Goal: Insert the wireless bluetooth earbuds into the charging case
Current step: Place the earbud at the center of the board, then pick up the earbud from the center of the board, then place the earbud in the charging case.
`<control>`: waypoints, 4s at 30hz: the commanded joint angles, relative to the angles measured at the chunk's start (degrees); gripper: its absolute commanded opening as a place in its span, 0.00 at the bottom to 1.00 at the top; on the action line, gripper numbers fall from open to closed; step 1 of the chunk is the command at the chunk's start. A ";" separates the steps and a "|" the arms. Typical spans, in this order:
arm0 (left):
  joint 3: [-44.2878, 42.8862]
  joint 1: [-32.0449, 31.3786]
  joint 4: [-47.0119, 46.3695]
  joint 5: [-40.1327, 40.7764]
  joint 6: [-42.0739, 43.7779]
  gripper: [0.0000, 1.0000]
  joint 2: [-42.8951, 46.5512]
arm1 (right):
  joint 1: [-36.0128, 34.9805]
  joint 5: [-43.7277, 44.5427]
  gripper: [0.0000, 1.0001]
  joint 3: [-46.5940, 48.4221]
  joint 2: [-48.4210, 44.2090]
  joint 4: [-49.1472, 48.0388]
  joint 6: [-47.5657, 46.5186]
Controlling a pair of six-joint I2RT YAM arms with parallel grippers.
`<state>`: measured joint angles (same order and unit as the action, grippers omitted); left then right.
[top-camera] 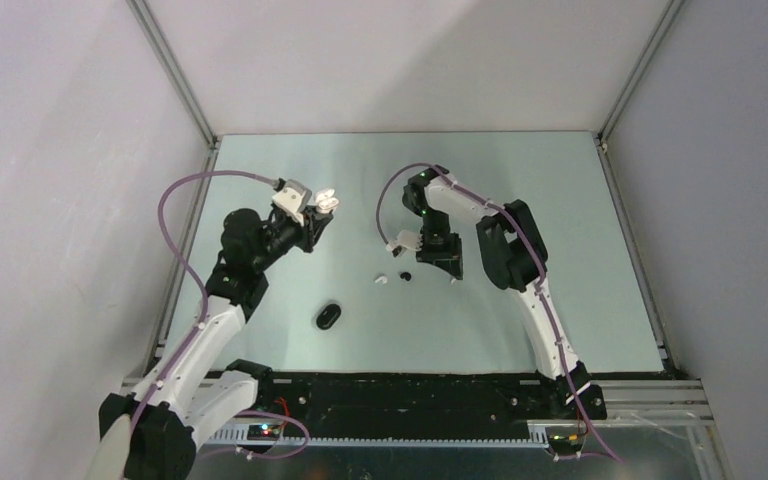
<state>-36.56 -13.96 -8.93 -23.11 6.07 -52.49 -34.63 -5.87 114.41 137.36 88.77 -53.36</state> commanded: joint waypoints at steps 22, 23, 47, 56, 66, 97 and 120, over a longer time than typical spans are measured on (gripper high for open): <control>-9.84 0.47 4.80 -2.08 2.58 0.00 -5.63 | 9.73 -15.41 0.46 -24.10 -26.55 -28.68 21.51; -9.98 0.50 4.89 -2.24 2.65 0.00 -5.83 | 9.80 -15.63 0.46 -29.78 -30.75 -34.57 23.69; -12.00 0.49 8.21 -1.54 3.96 0.00 -5.69 | 12.36 -18.76 0.38 -33.93 -24.79 -42.96 24.27; -11.51 0.46 8.22 -1.54 3.97 0.00 -5.70 | 12.48 -19.06 0.35 -32.71 -22.84 -42.30 23.45; -11.08 0.48 8.21 -1.37 4.23 0.00 -5.47 | 11.93 -19.43 0.28 -32.50 -22.05 -41.35 22.53; -14.17 -7.92 -19.79 -8.33 -12.81 0.00 -17.56 | -6.16 5.56 0.00 -36.61 -63.82 -77.45 -0.06; -10.52 -11.88 -33.26 -12.12 -15.71 0.00 -20.51 | -15.11 9.25 0.00 -29.84 -58.30 -80.67 0.82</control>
<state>-47.35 -25.28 -38.59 -32.73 -9.02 -72.84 -49.30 4.21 80.62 78.78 10.87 -54.72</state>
